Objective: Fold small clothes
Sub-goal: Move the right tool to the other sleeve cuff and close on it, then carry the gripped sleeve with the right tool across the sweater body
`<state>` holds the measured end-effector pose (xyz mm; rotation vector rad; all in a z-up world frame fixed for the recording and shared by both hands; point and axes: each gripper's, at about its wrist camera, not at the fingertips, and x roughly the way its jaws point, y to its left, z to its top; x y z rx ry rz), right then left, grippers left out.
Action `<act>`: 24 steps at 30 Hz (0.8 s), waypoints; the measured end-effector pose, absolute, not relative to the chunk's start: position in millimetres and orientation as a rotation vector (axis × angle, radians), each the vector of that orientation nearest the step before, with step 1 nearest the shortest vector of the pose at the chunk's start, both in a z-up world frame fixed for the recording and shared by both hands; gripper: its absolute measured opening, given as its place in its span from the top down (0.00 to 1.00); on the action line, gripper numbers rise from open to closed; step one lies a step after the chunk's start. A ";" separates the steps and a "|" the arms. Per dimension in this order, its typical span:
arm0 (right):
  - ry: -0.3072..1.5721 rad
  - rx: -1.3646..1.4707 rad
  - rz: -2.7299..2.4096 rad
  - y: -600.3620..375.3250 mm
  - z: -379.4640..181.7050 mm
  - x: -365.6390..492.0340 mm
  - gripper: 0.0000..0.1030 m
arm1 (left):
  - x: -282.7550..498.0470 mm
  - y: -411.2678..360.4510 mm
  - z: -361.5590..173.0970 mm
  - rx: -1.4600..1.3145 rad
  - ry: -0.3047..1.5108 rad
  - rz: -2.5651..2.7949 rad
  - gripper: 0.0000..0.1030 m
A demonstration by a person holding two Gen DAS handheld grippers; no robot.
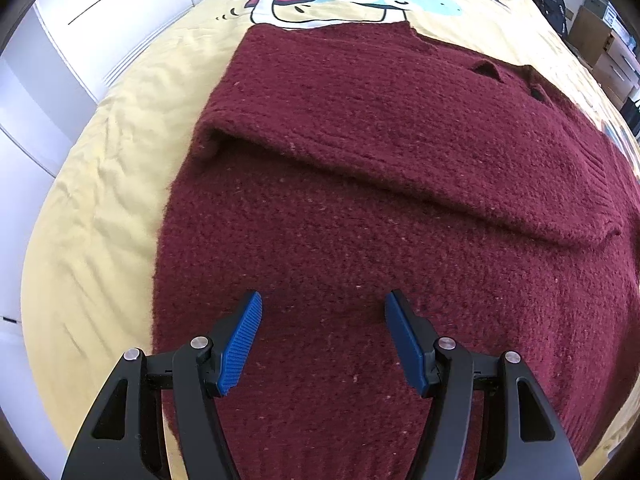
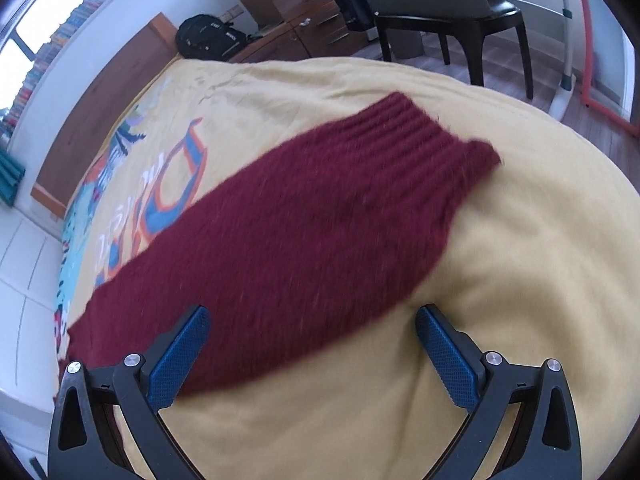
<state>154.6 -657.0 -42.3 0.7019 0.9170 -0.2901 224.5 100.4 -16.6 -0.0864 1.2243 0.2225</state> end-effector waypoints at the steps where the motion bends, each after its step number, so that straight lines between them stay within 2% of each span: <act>1: 0.912 0.711 -0.293 -660.8 -43.3 157.3 0.02 | 223.9 102.1 -16.1 -0.088 1.223 0.226 0.43; 5: 0.886 0.758 -0.319 -675.9 -46.9 166.3 0.10 | 220.5 110.4 -14.4 -0.097 1.223 0.234 0.43; 7: 0.889 0.764 -0.350 -681.1 -47.9 170.4 0.34 | 217.5 114.3 -14.0 -0.103 1.221 0.239 0.43; 11: 0.922 0.742 -0.378 -685.1 -46.6 180.3 0.63 | 210.8 123.5 -15.8 -0.121 1.222 0.247 0.43; 12: 0.924 0.743 -0.372 -685.9 -44.9 182.7 0.75 | 209.7 125.1 -16.7 -0.126 1.223 0.248 0.43; 13: 0.929 0.739 -0.368 -686.1 -42.6 185.2 0.83 | 208.2 125.8 -17.7 -0.131 1.223 0.249 0.43; 16: 0.947 0.695 -0.354 -681.0 -33.4 193.1 0.88 | 205.5 130.3 -17.2 -0.145 1.222 0.253 0.43; 24: 0.963 0.601 -0.281 -649.0 4.3 213.2 0.90 | 200.6 147.8 -14.9 -0.194 1.208 0.249 0.43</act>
